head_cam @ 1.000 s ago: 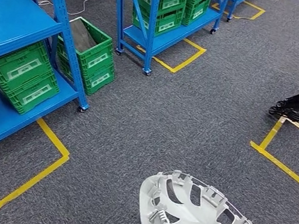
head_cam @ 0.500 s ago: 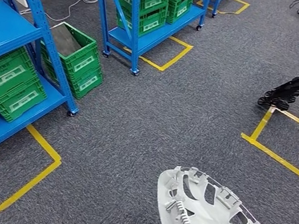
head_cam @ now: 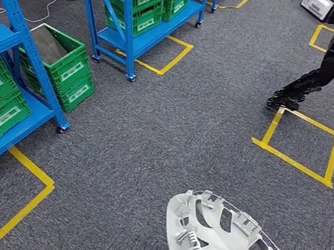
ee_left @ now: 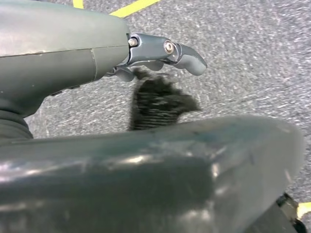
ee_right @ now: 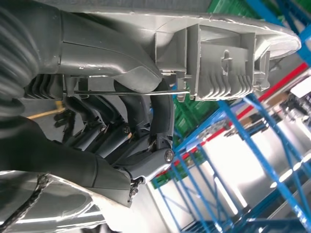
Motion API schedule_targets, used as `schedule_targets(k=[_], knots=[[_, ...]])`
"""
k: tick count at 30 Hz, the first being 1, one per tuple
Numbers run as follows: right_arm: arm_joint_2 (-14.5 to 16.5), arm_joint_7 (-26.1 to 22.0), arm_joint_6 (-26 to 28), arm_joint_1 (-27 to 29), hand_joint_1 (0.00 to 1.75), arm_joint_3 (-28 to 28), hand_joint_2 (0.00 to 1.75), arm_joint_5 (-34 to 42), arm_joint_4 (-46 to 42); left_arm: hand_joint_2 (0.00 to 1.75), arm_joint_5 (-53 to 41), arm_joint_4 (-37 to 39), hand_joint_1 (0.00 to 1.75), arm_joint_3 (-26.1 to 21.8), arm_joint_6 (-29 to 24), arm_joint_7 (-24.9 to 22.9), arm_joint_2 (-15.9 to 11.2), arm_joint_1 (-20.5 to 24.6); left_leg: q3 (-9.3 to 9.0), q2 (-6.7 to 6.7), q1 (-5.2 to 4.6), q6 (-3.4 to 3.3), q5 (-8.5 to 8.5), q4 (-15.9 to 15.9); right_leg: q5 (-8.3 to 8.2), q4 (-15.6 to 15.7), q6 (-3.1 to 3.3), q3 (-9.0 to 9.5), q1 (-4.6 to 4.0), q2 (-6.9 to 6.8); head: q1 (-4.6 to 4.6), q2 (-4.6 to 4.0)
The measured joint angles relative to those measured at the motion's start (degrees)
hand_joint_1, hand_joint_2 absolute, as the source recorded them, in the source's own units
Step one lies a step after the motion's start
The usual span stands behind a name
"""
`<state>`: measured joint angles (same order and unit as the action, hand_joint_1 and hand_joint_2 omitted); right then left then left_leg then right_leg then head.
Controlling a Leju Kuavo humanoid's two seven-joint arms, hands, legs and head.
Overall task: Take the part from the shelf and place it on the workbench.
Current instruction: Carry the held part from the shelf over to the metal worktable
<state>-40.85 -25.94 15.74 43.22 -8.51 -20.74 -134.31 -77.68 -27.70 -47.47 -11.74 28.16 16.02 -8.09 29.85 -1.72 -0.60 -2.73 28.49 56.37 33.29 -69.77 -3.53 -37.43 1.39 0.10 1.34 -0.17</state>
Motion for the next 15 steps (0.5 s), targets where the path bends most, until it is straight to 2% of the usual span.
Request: schedule_targets(k=[2,3,4,6,8,10,12,13,14,15], knots=[[-0.01,0.5,1.09,-0.1,1.75,-0.59,1.75,-0.16,0.01,0.0,0.0,0.75,0.0,-0.47,-0.17,0.27,-0.06,0.61,-0.08,-0.51,-0.09,0.46,0.29,0.36,-3.01,8.14,-0.17,4.29,0.08,-1.28,-0.02,0.0],[-0.03,0.88,1.71,-0.12,1.75,-0.86,1.75,-0.2,0.0,0.0,-0.07,1.23,0.0,-0.73,-0.32,0.44,-0.17,0.96,-0.09,-0.66,-0.2,0.75,0.47,0.55,-3.69,10.99,0.04,5.8,0.04,-1.7,0.03,0.0],[-0.16,1.33,2.33,-0.1,1.75,-1.09,1.75,-0.18,-0.01,0.0,-0.24,1.78,0.0,-0.97,-0.58,0.61,-0.33,1.3,-0.12,-0.79,-0.33,1.02,0.61,0.71,-3.74,12.33,0.33,6.45,-0.06,-1.9,0.07,0.0],[-0.8,2.2,3.56,0.25,1.75,-1.39,1.75,0.04,-0.05,0.0,-0.72,3.13,0.0,-1.38,-1.4,0.89,-0.79,1.94,-0.23,-1.12,-0.35,1.47,0.76,0.82,-3.71,12.38,1.23,6.34,-0.24,-1.33,0.15,0.0],[-1.83,2.75,4.44,0.96,1.75,-1.31,1.75,0.36,-0.3,0.0,-1.12,4.52,0.0,-1.71,-2.14,1.0,-1.27,2.47,0.04,-0.67,-0.13,2.06,1.84,1.96,-3.95,12.4,1.95,6.52,-0.23,-0.91,0.21,0.0],[-2.89,3.02,4.91,1.73,1.75,-0.9,1.75,0.57,-0.72,0.0,-1.27,5.86,0.0,-2.08,-2.56,1.08,-1.67,2.85,2.17,0.49,0.05,2.51,5.23,7.2,-4.23,12.45,2.47,6.71,-0.22,-0.44,0.36,0.0],[-3.65,3.11,5.04,2.2,1.75,-0.49,1.75,0.66,-0.95,0.0,-1.28,6.94,0.0,-2.4,-2.75,1.11,-2.0,3.04,5.6,1.0,0.07,2.51,8.8,15.05,-4.3,12.41,2.64,6.57,-0.44,0.21,0.43,0.0],[-3.87,3.14,5.06,2.39,1.75,-0.37,1.75,0.68,-1.0,0.0,-1.29,7.34,0.0,-2.49,-2.78,1.11,-2.15,3.07,6.74,1.05,0.06,2.37,9.29,17.5,-4.29,12.4,2.69,6.57,-0.58,0.6,0.42,0.0],[-4.01,3.16,5.07,2.57,1.75,-0.28,1.75,0.68,-1.04,0.0,-1.3,7.65,0.0,-2.54,-2.8,1.12,-2.28,3.09,7.01,1.12,0.03,2.14,8.6,17.84,-4.26,12.38,2.72,6.63,-0.7,1.0,0.41,0.0],[-4.13,3.18,5.07,2.73,1.75,-0.22,1.75,0.69,-1.09,0.0,-1.3,7.9,0.0,-2.56,-2.81,1.13,-2.4,3.12,6.3,1.31,-0.02,1.84,6.81,15.9,-4.23,12.36,2.76,6.73,-0.79,1.43,0.41,0.0]])
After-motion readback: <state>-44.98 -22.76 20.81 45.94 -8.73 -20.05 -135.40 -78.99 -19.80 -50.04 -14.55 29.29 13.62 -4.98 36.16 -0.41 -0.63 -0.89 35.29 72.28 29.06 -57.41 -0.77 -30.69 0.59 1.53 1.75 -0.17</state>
